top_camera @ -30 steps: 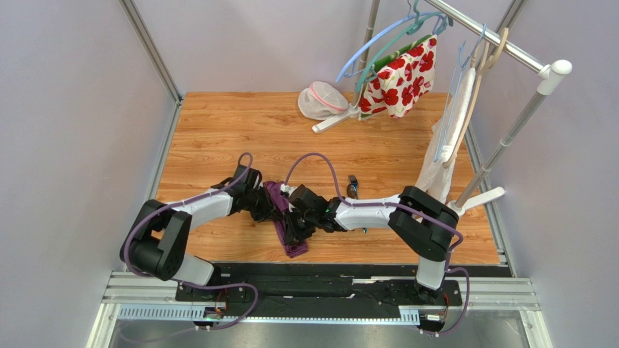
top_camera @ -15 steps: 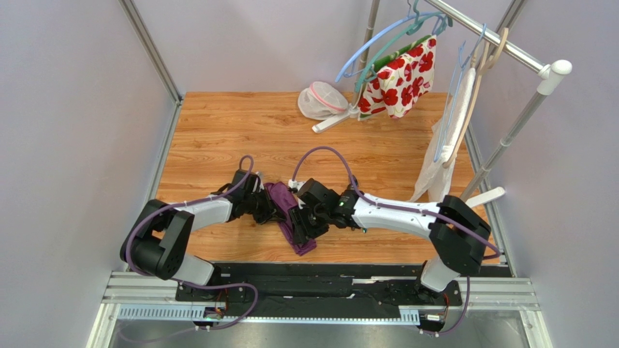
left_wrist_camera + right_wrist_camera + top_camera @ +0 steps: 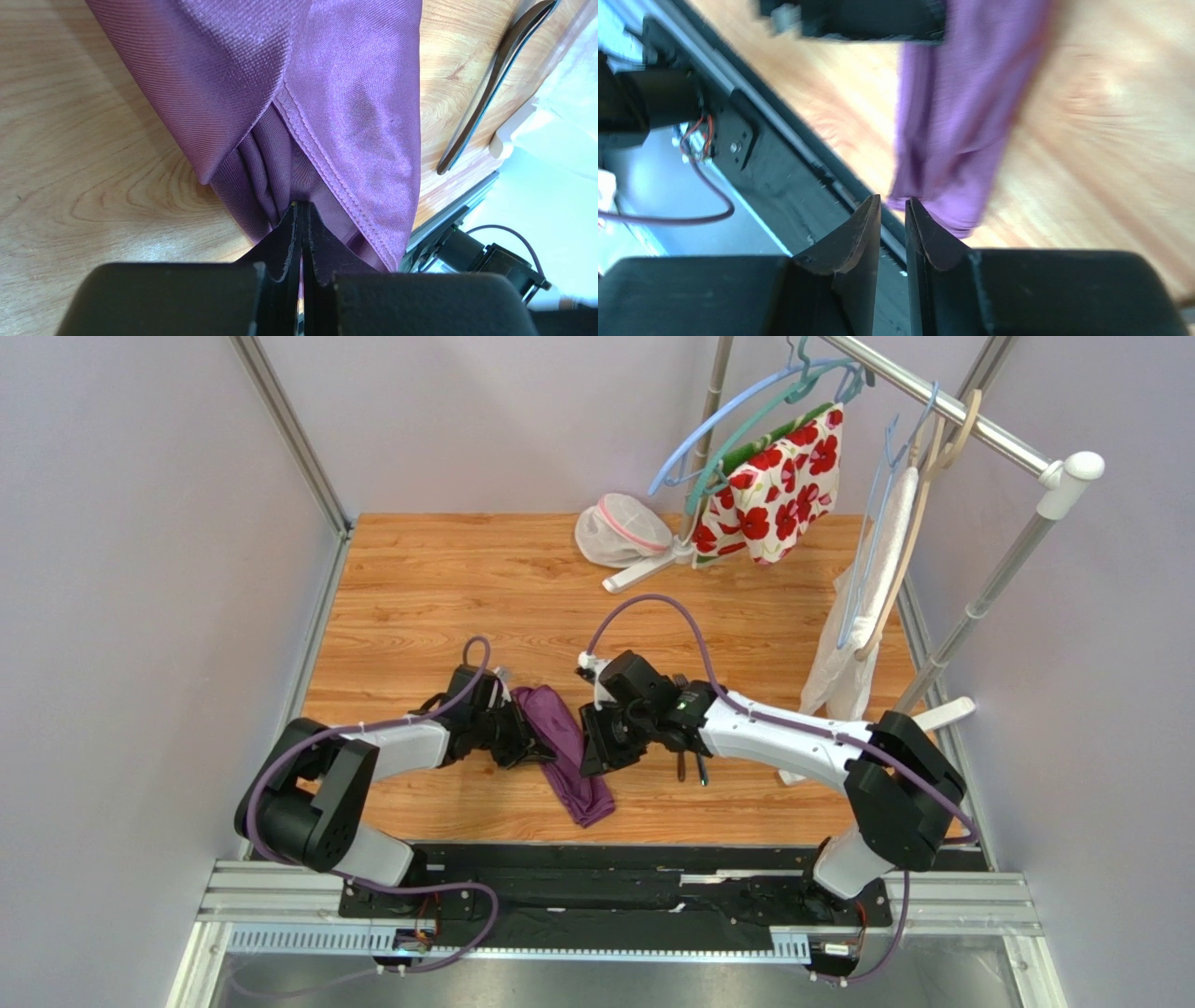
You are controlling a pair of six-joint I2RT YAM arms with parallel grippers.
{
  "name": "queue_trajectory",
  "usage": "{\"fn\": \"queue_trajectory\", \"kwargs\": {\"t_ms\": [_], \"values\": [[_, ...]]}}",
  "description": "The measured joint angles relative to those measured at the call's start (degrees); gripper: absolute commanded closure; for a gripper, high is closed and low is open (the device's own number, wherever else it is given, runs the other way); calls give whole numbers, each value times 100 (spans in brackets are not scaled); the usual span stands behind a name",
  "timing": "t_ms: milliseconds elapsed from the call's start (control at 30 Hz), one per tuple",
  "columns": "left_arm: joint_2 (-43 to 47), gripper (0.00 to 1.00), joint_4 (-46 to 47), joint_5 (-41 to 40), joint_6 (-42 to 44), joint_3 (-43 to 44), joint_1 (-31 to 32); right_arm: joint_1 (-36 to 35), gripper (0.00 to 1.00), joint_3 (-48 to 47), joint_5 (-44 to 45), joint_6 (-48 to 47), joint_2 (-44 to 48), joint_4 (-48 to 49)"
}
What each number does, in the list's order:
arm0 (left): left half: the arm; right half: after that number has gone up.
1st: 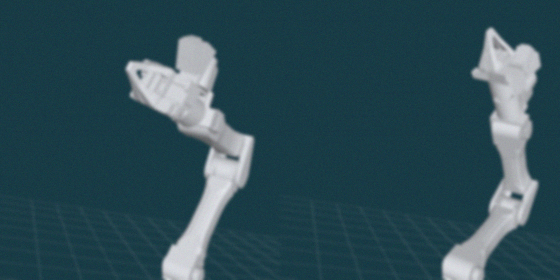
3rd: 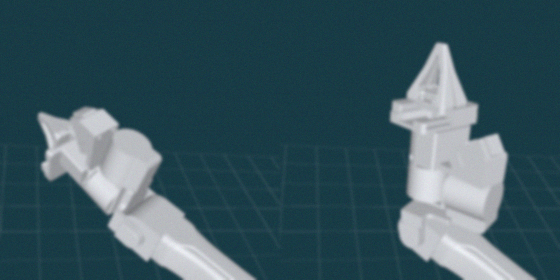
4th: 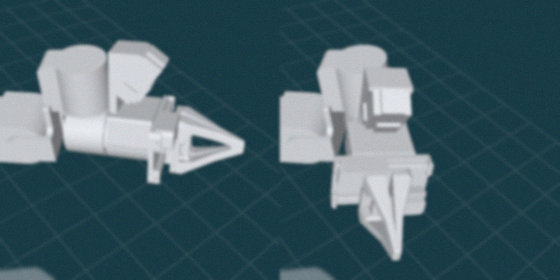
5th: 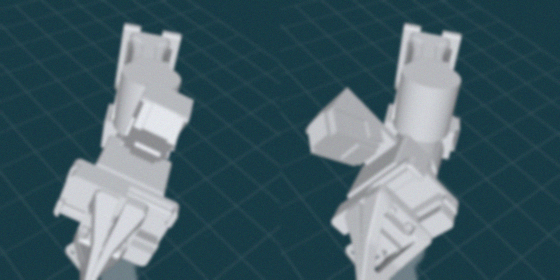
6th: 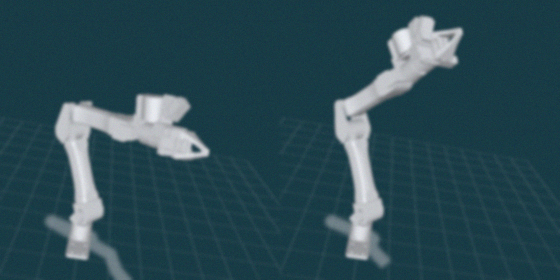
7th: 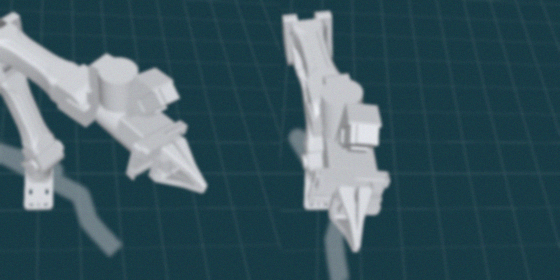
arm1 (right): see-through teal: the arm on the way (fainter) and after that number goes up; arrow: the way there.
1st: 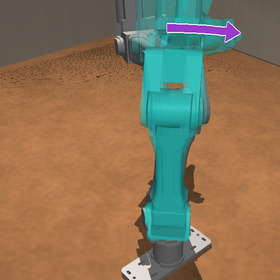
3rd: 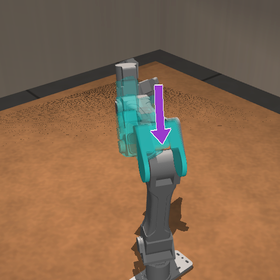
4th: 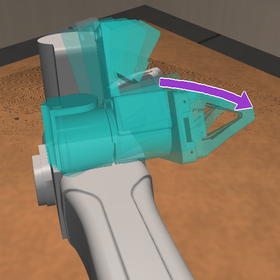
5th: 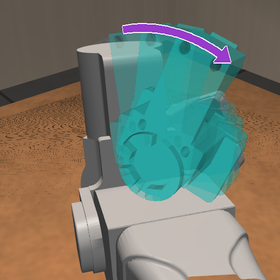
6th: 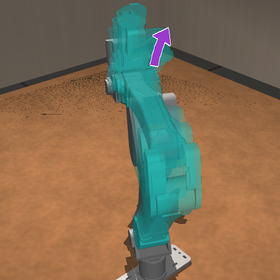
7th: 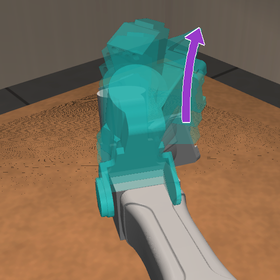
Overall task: Fold the napkin into a case and place the utensils inside
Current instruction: Stuff the top corner of the smaller-rectangle-folded napkin at the center of the board.
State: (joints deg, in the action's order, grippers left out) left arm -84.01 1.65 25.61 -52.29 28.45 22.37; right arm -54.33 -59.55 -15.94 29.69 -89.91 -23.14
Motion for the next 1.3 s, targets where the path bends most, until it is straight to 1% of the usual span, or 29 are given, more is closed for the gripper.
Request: {"fn": "queue_trajectory", "kwargs": {"t_ms": [33, 67, 133, 267, 467, 733, 933, 1300], "values": [[4, 100, 4, -2, 0, -2, 0, 114, 77, 33, -26, -7, 0, 15], [7, 100, 2, -4, 0, -2, 0, 260, 74, 63, -48, -35, 0, 15], [13, 100, 0, -9, 0, -2, 0, 407, 74, 68, -46, -72, -13, 11], [31, 100, -9, -35, 2, -2, 0, 584, 81, 68, 17, -214, -175, 52], [55, 100, -37, -48, 2, -2, 0, 575, 86, 68, 17, -354, -756, 96], [157, 100, -149, -125, 4, -33, 0, 417, 89, -96, -22, -365, -1058, 136], [168, 100, -164, -127, 4, -35, 2, 184, 90, -238, -103, -352, -1187, 260], [168, 100, -149, -173, -22, -33, 111, 11, 89, -619, -109, -330, -1427, 254]]}}
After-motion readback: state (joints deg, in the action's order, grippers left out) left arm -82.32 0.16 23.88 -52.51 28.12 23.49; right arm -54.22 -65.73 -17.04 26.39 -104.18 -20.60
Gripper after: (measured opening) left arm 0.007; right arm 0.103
